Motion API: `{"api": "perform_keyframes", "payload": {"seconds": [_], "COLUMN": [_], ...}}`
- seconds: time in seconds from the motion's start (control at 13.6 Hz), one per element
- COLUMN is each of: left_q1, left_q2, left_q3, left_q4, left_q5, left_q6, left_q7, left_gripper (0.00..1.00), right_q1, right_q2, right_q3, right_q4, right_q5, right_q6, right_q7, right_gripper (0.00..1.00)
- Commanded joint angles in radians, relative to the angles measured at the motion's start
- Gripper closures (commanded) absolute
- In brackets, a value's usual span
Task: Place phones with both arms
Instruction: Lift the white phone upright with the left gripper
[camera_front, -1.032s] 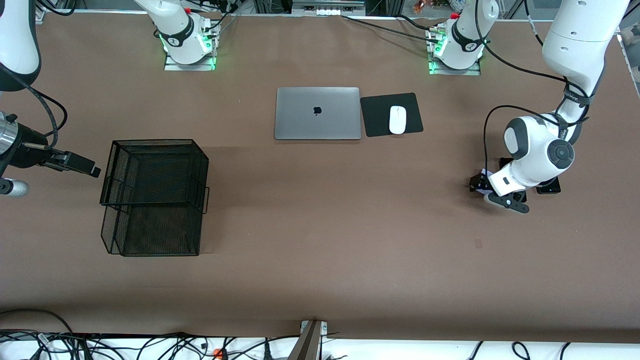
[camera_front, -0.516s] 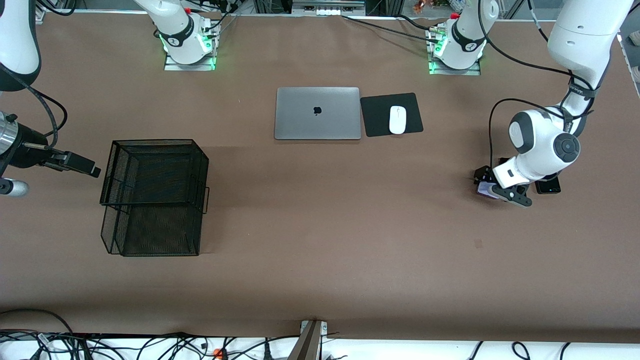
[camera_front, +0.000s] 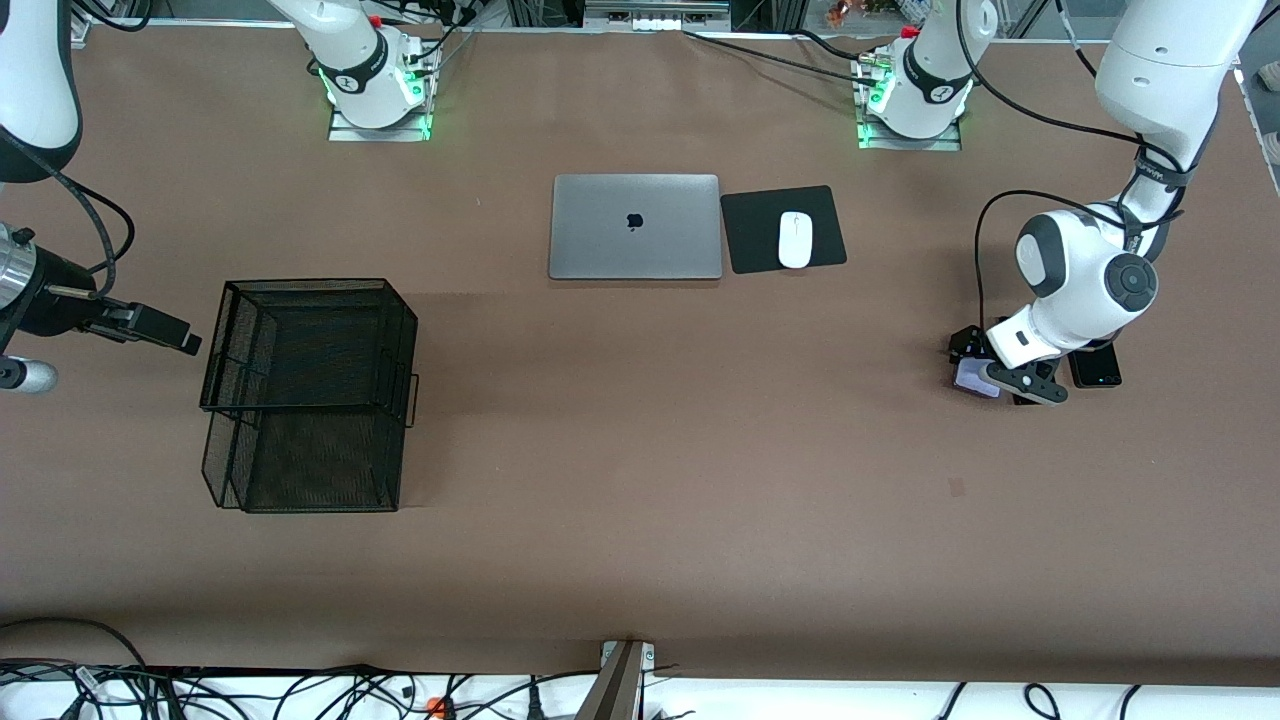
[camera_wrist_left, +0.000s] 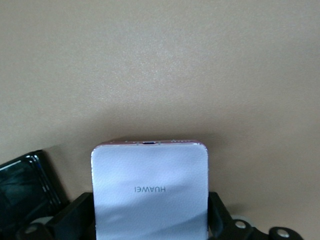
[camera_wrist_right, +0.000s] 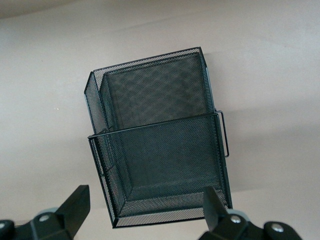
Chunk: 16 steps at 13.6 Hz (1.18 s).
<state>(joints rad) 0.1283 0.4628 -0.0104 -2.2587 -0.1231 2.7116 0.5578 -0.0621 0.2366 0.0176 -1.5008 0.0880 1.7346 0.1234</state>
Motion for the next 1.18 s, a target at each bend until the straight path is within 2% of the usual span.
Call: {"api": "perform_keyframes", "payload": {"seconds": [0.0,0.15,0.22,0.37,0.59,0.74,1.11], "left_q1": [-0.002,-0.013,-0.015,-0.015,-0.015,-0.016,-0.016], "left_q2": [0.016,0.016,0.016,0.016,0.016,0.013,-0.015], "left_q3": [-0.008,-0.011,-0.011,-0.011,-0.013,-0.014,-0.014], "left_q4": [0.005,0.011,0.013,0.014,0.019,0.028,0.125], "left_q5": [0.005,0.005,0.005,0.005,0.005,0.005,0.007], "left_q6": [0.024,0.022,0.020,0.019,0.017,0.010,-0.200], "left_q7": [-0.044,-0.079,-0.082,-0.096,-0.146,-0.182,-0.196], "left_gripper": [0.00,0.00,0.07,0.43,0.79,0.98,1.00], "right_q1": [-0.004,-0.004,-0.004,-0.004,-0.004,-0.004,-0.004], "right_q2": [-0.010,-0.010,-0.010,-0.010,-0.010,-0.010,-0.010], "right_q3": [0.002,0.002,0.002,0.002,0.002,0.002,0.002], "right_q4": [0.001,0.001,0.001,0.001,0.001,0.001,0.001], "right_q5": [-0.004,-0.004,-0.004,-0.004,-0.004,-0.004,-0.005], "right_q6": [-0.015,-0.015,-0.015,-0.015,-0.015,-0.015,-0.015], "right_q7": [-0.001,-0.001,-0.002,-0.002,-0.002,-0.002,-0.002], "right_gripper": [0.00,0.00,0.00,0.00,0.00,0.00,0.00]}}
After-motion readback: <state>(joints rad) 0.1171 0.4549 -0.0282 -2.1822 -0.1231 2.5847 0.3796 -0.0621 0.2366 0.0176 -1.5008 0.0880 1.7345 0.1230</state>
